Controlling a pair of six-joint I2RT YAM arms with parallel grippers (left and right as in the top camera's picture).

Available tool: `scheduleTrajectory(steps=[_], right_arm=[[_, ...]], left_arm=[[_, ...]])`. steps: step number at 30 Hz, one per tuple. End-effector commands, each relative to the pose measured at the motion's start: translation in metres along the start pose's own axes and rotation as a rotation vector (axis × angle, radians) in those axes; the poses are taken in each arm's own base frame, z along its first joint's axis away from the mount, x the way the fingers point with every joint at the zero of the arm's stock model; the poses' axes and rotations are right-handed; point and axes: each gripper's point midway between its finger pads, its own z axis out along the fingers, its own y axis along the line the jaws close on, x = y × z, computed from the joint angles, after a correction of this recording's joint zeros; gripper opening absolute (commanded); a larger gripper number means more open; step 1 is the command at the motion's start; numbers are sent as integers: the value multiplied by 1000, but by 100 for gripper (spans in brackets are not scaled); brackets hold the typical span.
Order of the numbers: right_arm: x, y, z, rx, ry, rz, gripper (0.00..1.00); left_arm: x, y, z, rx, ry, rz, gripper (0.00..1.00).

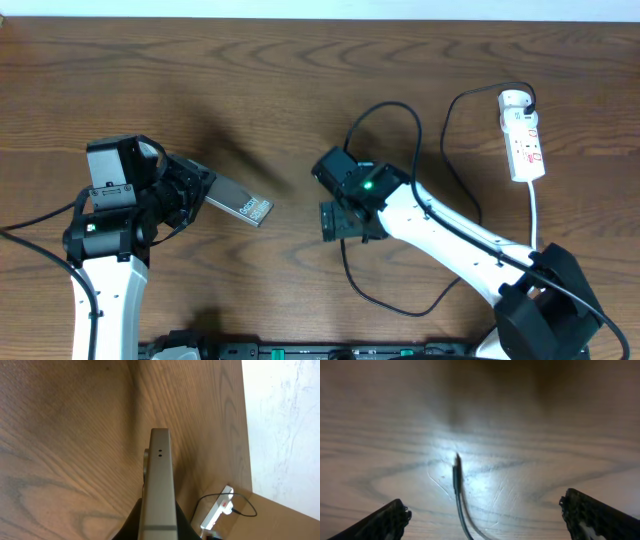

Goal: Plug charger to phone and switch on socket
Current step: 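Move the right gripper down over the black cable's plug end, then lower the right gripper and close it on the cable plug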

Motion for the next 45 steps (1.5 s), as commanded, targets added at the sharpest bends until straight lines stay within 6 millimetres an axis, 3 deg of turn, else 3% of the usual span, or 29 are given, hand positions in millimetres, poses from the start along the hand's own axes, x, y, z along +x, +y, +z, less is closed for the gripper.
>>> scheduleTrajectory(steps=[1, 13, 32, 40, 45], right_arm=[[19, 1, 11, 9, 46, 11, 94], [50, 2, 39, 25, 64, 45, 91], [39, 8, 41, 9, 4, 68, 81], [42, 8, 42, 7, 23, 69, 68], [46, 7, 54, 28, 52, 74, 63]], left_arm=[[0, -5, -3, 14, -8, 31, 7], [-1, -5, -3, 14, -9, 31, 7], [-1, -5, -3, 14, -9, 30, 7], [-1, -5, -3, 12, -11, 31, 7], [-2, -4, -3, 10, -14, 31, 7]])
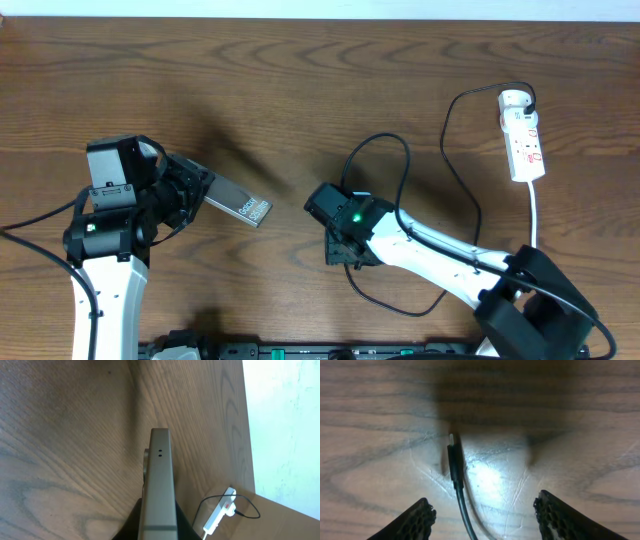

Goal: Plug charger to phone and switch on socket
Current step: 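Lower the right gripper and close it on the cable plug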

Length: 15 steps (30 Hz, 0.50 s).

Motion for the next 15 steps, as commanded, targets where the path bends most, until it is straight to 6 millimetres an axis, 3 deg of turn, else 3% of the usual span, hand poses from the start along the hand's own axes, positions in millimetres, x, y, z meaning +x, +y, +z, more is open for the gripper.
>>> scheduleTrajectory(steps=[1, 6, 15], right_arm=[[7, -3, 16, 33, 36, 6, 63], [11, -1, 29, 37, 70, 6, 60], [10, 3, 31, 20, 69, 6, 47]], left_arm=[[0, -5, -3, 17, -3, 20, 7], [0, -5, -3, 17, -4, 20, 7], [0, -6, -3, 19, -5, 21, 7]])
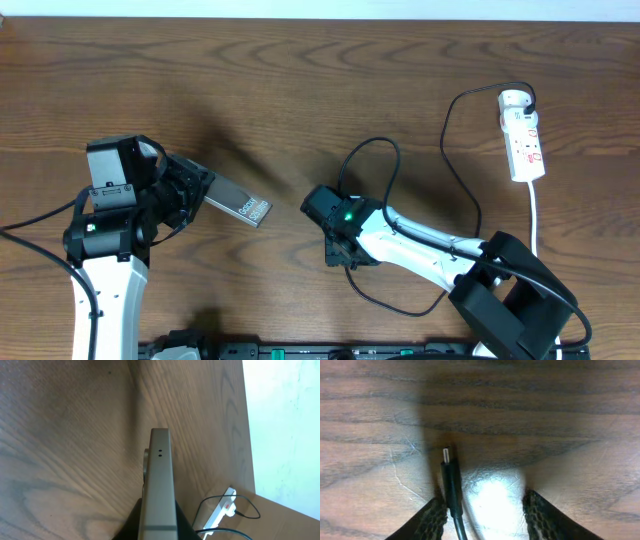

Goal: Plug charger to phone and switch on socket
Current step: 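Lower the right gripper and close it on the cable plug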

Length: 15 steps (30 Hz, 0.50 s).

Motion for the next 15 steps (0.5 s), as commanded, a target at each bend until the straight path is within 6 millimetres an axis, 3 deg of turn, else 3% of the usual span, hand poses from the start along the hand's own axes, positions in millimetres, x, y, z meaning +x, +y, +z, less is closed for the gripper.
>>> scheduleTrajectory(steps=[1, 3, 6, 15], right_arm=[[6, 1, 8, -1, 29, 2, 44], [6, 2, 8, -3, 30, 2, 41], [6, 3, 8, -10, 30, 2, 29], [2, 9, 8, -33, 16, 2, 24]], left_arm=[[0, -6, -3, 19, -5, 20, 7], [0, -6, -3, 19, -5, 20, 7], [0, -6, -3, 19, -5, 20, 7], [0, -6, -3, 19, -4, 21, 7]])
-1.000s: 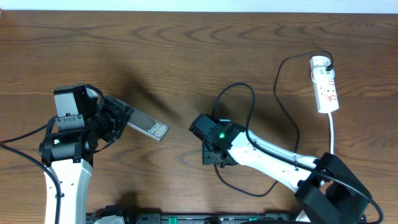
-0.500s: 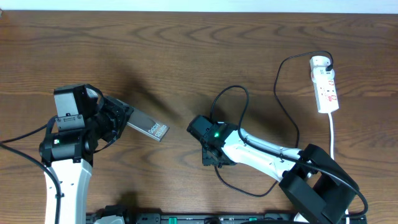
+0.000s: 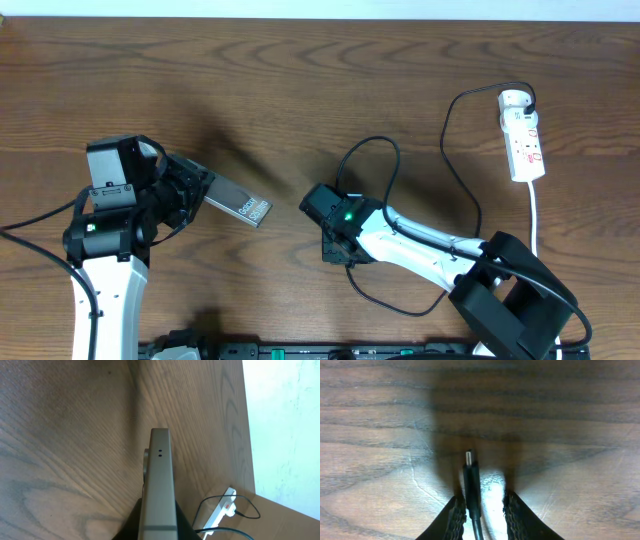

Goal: Plug charger to phone and switch on socket
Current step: 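Lower the right gripper and close it on the cable plug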

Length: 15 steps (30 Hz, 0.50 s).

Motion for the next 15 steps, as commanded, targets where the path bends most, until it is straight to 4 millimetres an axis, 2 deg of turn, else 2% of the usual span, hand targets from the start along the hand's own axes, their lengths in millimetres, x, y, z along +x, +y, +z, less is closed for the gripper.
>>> scheduleTrajectory(steps=[1, 15], right_arm=[[6, 0, 8, 3, 29, 1, 24], [6, 1, 8, -1, 28, 1, 18]], left_arm=[[0, -6, -3, 19, -4, 21, 7], [1, -5, -3, 16, -1, 19, 7]])
